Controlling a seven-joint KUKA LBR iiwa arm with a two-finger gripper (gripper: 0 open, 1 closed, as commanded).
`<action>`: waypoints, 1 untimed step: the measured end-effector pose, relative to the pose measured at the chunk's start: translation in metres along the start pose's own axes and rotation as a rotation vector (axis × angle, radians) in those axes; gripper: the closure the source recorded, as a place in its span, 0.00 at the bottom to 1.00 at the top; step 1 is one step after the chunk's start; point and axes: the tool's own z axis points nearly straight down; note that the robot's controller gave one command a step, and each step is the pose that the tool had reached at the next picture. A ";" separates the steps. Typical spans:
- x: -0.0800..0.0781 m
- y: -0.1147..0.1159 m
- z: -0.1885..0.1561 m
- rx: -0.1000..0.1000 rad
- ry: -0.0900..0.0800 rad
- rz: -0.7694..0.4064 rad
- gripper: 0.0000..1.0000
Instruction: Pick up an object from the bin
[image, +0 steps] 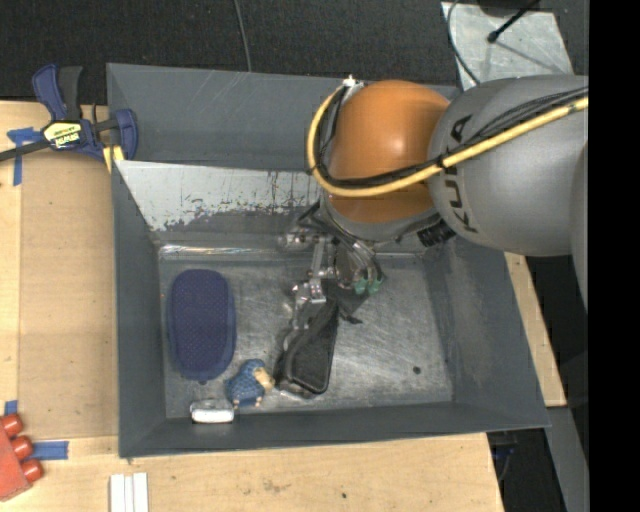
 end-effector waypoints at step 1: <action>0.045 -0.060 0.019 0.001 0.003 -0.344 0.00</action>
Offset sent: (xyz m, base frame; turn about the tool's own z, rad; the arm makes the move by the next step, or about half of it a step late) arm -0.0424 -0.0598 -0.0192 -0.3477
